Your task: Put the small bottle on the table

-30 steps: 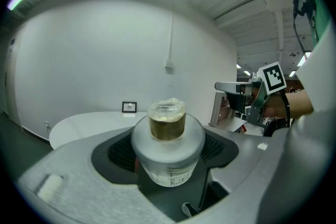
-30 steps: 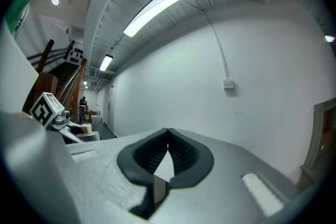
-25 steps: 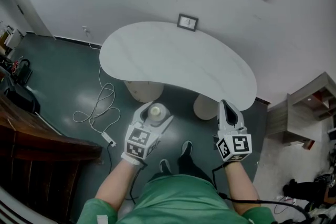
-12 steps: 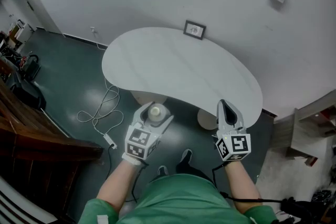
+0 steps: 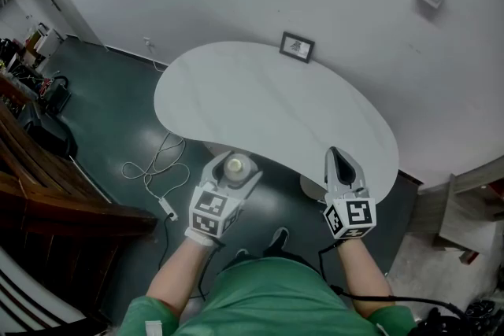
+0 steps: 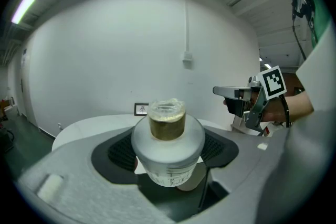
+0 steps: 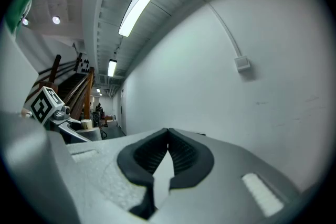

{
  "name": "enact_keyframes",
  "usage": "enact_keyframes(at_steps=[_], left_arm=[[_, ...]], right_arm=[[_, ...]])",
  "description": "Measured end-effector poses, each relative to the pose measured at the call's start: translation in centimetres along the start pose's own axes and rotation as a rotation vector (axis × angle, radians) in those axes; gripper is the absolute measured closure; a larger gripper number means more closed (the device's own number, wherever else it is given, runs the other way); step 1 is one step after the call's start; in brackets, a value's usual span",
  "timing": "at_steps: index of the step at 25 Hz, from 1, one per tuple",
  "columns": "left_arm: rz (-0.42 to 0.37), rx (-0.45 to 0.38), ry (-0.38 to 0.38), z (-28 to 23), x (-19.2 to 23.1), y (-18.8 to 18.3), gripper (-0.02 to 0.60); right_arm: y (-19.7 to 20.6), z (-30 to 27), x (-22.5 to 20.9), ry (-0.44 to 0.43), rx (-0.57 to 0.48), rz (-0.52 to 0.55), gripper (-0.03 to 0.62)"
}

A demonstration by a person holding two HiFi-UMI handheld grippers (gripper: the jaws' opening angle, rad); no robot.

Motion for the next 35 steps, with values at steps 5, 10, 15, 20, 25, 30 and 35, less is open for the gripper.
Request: enact_keyframes(at_steps=[5, 10, 15, 20, 25, 30, 35], left_arm=[[0.005, 0.012, -0.024, -1.0, -0.2, -1.0, 0.233], [-0.011, 0.019, -0.032, -3.1, 0.0, -2.0, 0.233], [-0.038, 0.016, -0.031, -5.5, 1.4, -3.0, 0.233], [-0.065, -0.001, -0.012, -8.7, 4.0, -4.0, 0.233], [-0.087, -0.019, 0.048, -13.0, 6.7, -4.4, 0.233], [-0.121, -0.035, 0.121, -16.8, 9.7, -4.6, 0.233], [-0.150, -0.035, 0.181, -20.5, 12.5, -4.3, 0.232]], right_arm=[[-0.5, -1.0, -0.9, -0.041, 0.002, -0.009, 0.592], [-0.8, -2.3, -2.4, -0.049, -0.002, -0.021, 0.592], [-1.4, -4.0, -4.2, -0.019, -0.010, -0.028, 0.592], [-1.9, -6.4, -5.4, 0.025, -0.018, -0.017, 0.592], [-2.2, -9.0, -6.3, 0.089, -0.014, 0.000, 0.592], [-2.2, -12.2, -6.3, 0.161, -0.006, 0.012, 0.592], [-2.3, -15.2, -6.3, 0.223, 0.009, 0.024, 0.592]])
Point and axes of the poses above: the fingertips, and each gripper's own axes: z backward along the fingers, x to its left, y out of its underside, the point moved 6 cm from there along z, backward along the fingers, and after that the axes turned 11 degrees about -z, right-handed, at the moved point
